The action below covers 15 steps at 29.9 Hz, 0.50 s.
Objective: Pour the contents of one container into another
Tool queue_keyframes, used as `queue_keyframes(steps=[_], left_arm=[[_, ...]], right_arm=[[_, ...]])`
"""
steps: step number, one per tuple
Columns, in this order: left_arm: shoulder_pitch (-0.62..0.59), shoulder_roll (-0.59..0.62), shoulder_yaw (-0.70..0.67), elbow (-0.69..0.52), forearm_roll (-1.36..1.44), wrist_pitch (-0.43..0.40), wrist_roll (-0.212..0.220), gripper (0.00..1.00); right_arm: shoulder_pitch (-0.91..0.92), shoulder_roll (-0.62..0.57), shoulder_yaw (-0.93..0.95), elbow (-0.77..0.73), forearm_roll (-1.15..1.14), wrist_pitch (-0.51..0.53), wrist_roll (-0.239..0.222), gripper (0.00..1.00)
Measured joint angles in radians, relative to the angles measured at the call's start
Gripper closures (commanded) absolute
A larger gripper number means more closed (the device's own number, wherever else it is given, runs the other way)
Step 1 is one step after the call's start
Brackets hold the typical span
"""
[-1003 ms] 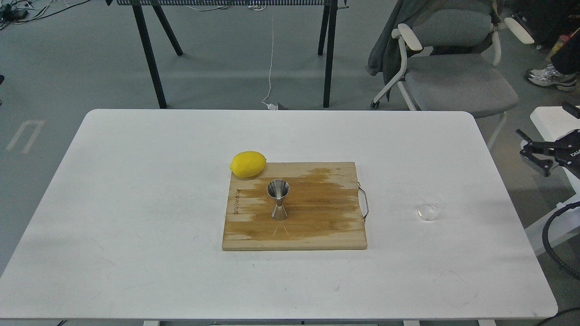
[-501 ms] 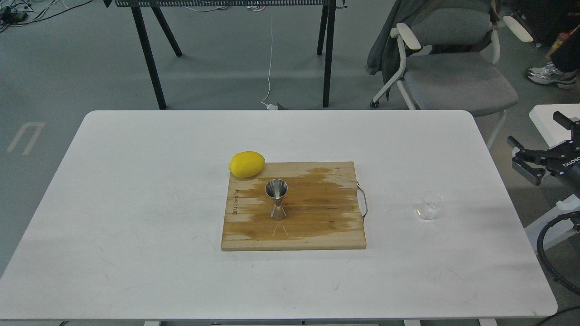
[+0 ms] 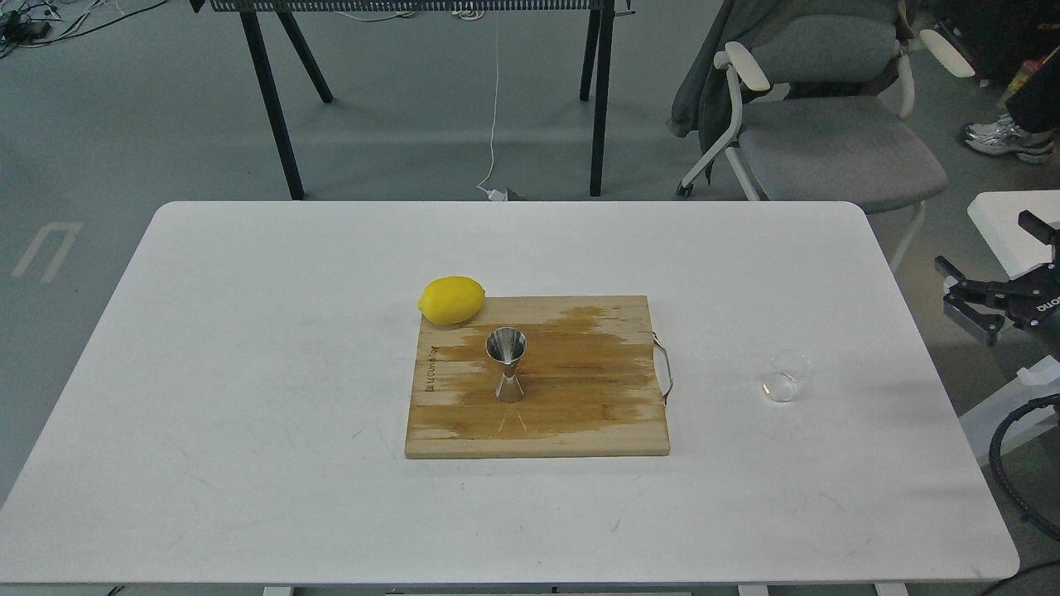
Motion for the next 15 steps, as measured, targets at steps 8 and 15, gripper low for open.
queue_keyframes(steps=[8, 15], left_arm=[[-0.057, 0.042, -0.254, -0.069, -0.009, 0.0, 0.008, 0.0], [-0.059, 0.071, -0.751, -0.12, -0.008, 0.001, 0.256, 0.0]], right_arm=[[-0.003, -0.003, 0.0, -0.021, 0.0, 0.0, 0.0, 0.01], [-0.007, -0.003, -0.001, -0.015, 0.001, 0.0, 0.0, 0.01]])
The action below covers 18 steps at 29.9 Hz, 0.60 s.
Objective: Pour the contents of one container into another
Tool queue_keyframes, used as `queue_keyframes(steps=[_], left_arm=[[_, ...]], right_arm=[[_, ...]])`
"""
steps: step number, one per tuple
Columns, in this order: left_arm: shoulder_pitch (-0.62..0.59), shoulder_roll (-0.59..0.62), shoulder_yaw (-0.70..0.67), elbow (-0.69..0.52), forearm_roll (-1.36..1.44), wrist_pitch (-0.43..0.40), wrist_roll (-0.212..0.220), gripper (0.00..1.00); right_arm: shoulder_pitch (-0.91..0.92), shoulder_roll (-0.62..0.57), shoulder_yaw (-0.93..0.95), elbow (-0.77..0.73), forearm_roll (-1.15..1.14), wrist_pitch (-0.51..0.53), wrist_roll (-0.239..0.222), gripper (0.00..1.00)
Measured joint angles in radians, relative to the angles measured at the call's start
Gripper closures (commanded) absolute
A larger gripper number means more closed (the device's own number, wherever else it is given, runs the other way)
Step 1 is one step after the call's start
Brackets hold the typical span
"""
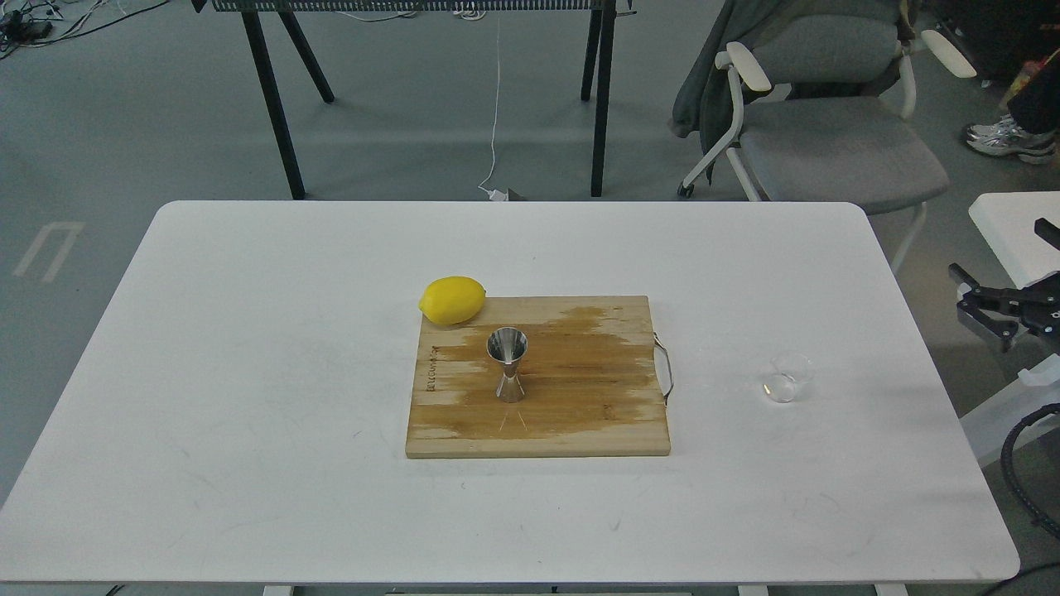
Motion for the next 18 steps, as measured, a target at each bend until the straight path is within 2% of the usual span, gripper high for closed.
queue_keyframes(steps=[2, 4, 8, 18], left_arm=[[0.019, -0.005, -0.038, -0.001, 0.0, 0.0, 0.027, 0.0], [0.058, -0.015, -0.052, -0.001, 0.0, -0.001, 0.035, 0.0], [0.101, -0.078, -0.058, 0.002, 0.0, -0.001, 0.04, 0.0], [0.115, -0.251, -0.057, 0.01, 0.0, -0.001, 0.031, 0.0]], right_arm=[[-0.007, 0.0, 0.0, 0.006, 0.004, 0.0, -0.001, 0.01], [-0.015, 0.0, 0.0, 0.02, 0.008, 0.0, -0.001, 0.01], [-0.044, 0.0, 0.0, 0.07, 0.012, 0.0, -0.001, 0.01], [-0.136, 0.007, -0.004, 0.215, 0.018, 0.0, 0.001, 0.01]])
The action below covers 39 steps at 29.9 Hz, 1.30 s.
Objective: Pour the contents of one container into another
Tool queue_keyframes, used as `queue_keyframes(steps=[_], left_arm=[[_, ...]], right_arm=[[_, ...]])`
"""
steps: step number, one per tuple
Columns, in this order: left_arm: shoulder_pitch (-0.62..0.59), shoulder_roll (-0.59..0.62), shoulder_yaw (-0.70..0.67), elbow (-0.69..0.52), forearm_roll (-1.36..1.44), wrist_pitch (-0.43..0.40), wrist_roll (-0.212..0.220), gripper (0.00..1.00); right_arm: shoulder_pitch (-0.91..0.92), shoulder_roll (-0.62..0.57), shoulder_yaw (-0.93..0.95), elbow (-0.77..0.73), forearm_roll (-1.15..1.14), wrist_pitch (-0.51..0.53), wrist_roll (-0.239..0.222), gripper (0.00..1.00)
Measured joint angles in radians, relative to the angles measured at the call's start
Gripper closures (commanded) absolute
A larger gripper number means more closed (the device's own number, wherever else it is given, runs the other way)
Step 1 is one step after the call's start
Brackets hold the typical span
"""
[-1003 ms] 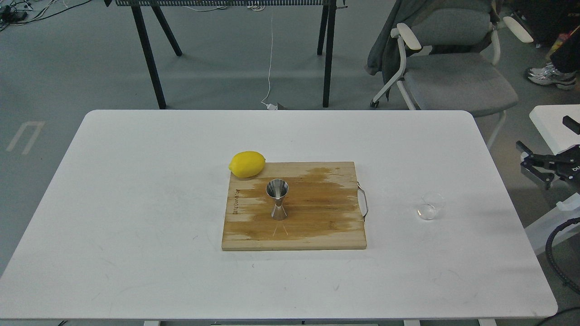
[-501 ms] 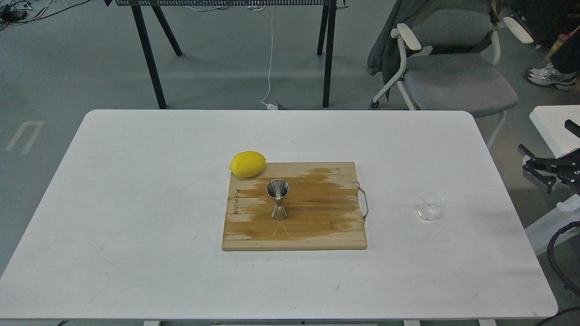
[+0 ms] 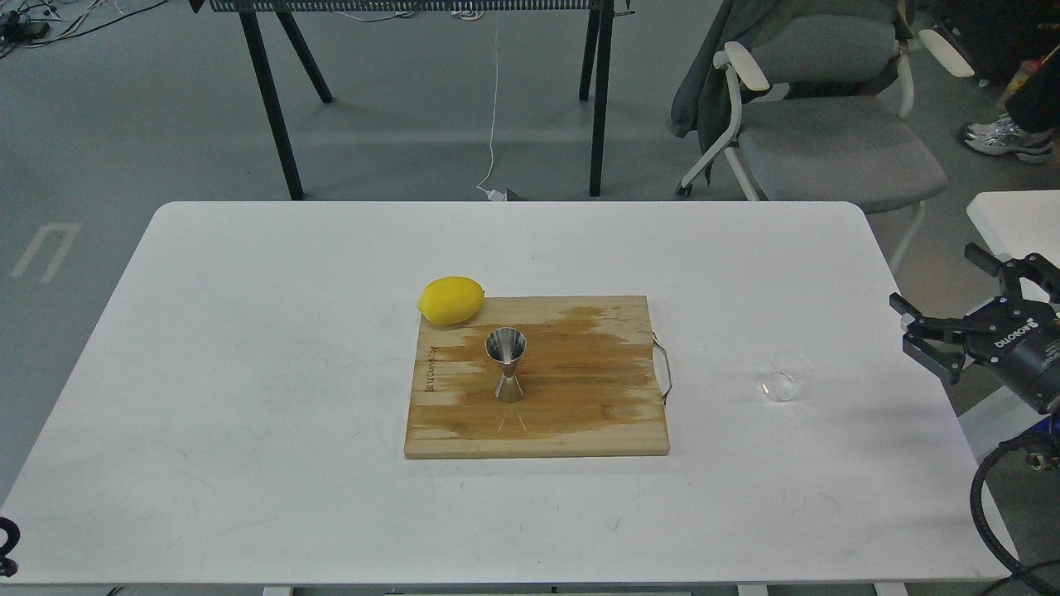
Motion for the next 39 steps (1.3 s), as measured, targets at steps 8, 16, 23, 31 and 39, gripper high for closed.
queue_keyframes(steps=[8, 16, 23, 31, 39], left_arm=[[0.046, -0.11, 0.01, 0.002, 0.0, 0.0, -0.024, 0.0], [0.033, -0.177, 0.011, -0.03, 0.0, 0.0, -0.026, 0.0], [0.031, -0.174, 0.016, -0.083, 0.004, 0.0, -0.023, 0.0], [0.063, -0.157, 0.007, -0.078, -0.002, 0.0, -0.027, 0.0], [0.118, -0.158, 0.004, -0.077, -0.009, 0.0, -0.034, 0.0]], right_arm=[[-0.064, 0.006, -0.002, 0.032, 0.035, 0.0, 0.003, 0.01], [-0.077, 0.006, -0.002, 0.032, 0.036, 0.0, 0.005, 0.01], [-0.114, 0.019, -0.004, 0.041, 0.037, 0.0, 0.005, 0.01], [-0.168, 0.06, 0.001, 0.064, 0.039, 0.0, 0.022, 0.01], [-0.168, 0.118, 0.002, 0.063, 0.036, -0.006, 0.024, 0.01]])
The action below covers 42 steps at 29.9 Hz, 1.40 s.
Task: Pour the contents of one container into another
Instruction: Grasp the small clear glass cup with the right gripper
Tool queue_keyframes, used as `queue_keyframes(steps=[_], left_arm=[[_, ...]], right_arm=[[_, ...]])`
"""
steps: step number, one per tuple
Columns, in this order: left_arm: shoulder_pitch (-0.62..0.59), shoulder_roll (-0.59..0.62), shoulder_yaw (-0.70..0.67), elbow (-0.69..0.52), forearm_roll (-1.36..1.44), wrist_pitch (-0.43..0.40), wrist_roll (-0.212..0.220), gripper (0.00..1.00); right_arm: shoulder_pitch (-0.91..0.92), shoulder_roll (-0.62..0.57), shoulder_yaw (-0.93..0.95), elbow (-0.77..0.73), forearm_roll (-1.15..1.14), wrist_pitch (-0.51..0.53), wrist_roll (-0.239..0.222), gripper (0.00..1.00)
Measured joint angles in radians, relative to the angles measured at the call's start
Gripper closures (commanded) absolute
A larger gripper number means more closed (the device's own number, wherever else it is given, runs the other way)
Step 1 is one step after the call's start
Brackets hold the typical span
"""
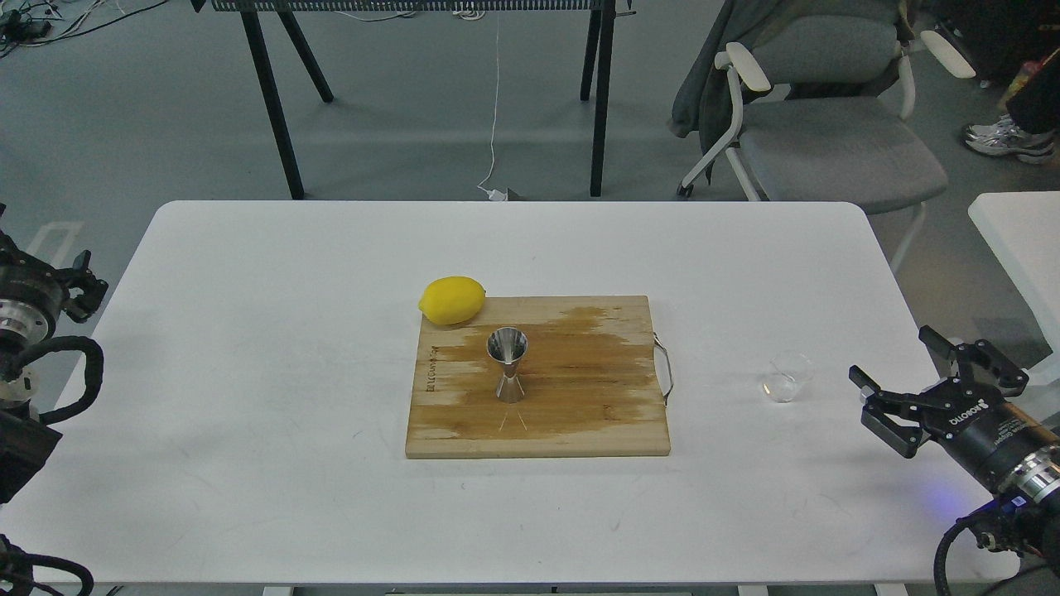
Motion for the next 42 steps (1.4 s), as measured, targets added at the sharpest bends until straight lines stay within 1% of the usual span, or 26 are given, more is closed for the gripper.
queue_keyframes(steps=[9, 20, 24, 31, 37, 42], left_arm=[[0.009, -0.007, 0.0, 0.0, -0.002, 0.0, -0.008, 0.0], [0.012, -0.013, 0.0, 0.0, -0.003, 0.0, -0.008, 0.0], [0.012, -0.014, 0.0, 0.0, -0.004, 0.0, -0.009, 0.0], [0.012, -0.015, 0.0, 0.0, -0.004, 0.0, -0.009, 0.0], [0.014, -0.015, 0.0, 0.0, -0.004, 0.0, -0.009, 0.0], [0.019, -0.015, 0.0, 0.0, -0.004, 0.0, -0.009, 0.0]], right_arm=[[0.018, 0.061, 0.005, -0.005, -0.003, -0.153, 0.003, 0.01], [0.066, 0.099, 0.018, -0.008, -0.005, -0.413, 0.025, 0.01], [0.088, 0.114, 0.013, -0.009, -0.008, -0.481, 0.026, 0.01], [0.132, 0.124, -0.003, -0.019, -0.026, -0.565, 0.028, 0.01], [0.163, 0.154, -0.008, -0.078, -0.046, -0.582, 0.029, 0.02], [0.189, 0.182, -0.03, -0.098, -0.074, -0.589, 0.029, 0.02]])
